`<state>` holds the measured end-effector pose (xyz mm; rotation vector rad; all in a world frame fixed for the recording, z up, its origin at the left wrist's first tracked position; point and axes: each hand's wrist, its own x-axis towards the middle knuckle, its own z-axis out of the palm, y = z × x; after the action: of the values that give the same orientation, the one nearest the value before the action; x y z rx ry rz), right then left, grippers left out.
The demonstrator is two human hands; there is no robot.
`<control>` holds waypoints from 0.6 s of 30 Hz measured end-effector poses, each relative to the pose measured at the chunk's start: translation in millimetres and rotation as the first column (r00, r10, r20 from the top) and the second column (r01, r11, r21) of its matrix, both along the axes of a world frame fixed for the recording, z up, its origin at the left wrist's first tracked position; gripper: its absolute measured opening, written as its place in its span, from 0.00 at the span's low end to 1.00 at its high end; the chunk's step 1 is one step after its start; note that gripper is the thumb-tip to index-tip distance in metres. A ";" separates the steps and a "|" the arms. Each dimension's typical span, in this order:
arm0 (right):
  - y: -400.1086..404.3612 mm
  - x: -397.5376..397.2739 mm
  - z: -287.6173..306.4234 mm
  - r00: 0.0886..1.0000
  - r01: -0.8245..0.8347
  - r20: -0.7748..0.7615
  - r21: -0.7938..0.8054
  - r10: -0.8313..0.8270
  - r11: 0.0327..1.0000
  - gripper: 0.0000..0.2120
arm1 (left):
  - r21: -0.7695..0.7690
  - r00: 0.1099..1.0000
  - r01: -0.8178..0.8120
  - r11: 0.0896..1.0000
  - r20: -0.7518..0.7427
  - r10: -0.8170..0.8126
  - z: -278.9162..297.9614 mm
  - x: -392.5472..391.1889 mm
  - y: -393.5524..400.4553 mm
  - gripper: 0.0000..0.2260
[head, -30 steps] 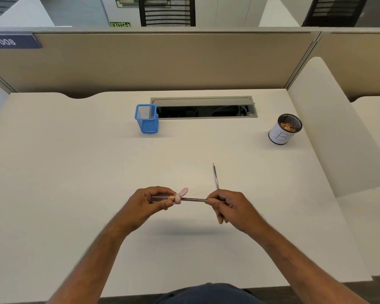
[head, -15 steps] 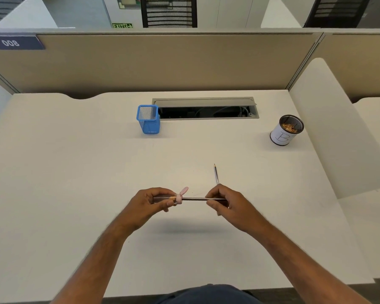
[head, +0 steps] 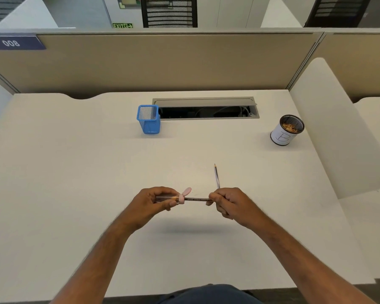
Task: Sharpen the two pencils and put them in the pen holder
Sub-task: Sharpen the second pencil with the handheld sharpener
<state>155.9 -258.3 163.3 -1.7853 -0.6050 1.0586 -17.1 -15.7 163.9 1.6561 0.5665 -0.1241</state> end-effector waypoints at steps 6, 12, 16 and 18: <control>-4.6 -1.9 7.6 0.989 -0.088 0.121 0.010 0.086 0.996 0.02 | 0.007 1.000 -0.018 1.000 -0.008 0.018 2.4 0.4 2.9 0.08; -2.9 -11.5 3.9 0.967 0.026 0.252 0.054 -0.039 0.998 0.06 | -0.017 1.000 -0.029 0.999 0.000 0.029 1.8 -2.2 3.8 0.08; -3.0 -13.5 0.8 0.974 0.021 0.223 0.074 -0.037 0.997 0.06 | -0.017 1.000 -0.021 1.000 -0.002 0.021 1.4 -4.8 7.4 0.09; -2.9 -12.5 2.2 0.982 0.006 0.188 0.046 -0.014 0.999 0.09 | -0.020 1.000 -0.022 1.000 -0.005 0.022 1.6 -5.1 6.8 0.09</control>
<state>143.4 -261.2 165.5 -1.8600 -0.7280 0.8680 -22.1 -8.9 165.5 1.6299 0.5849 -0.1170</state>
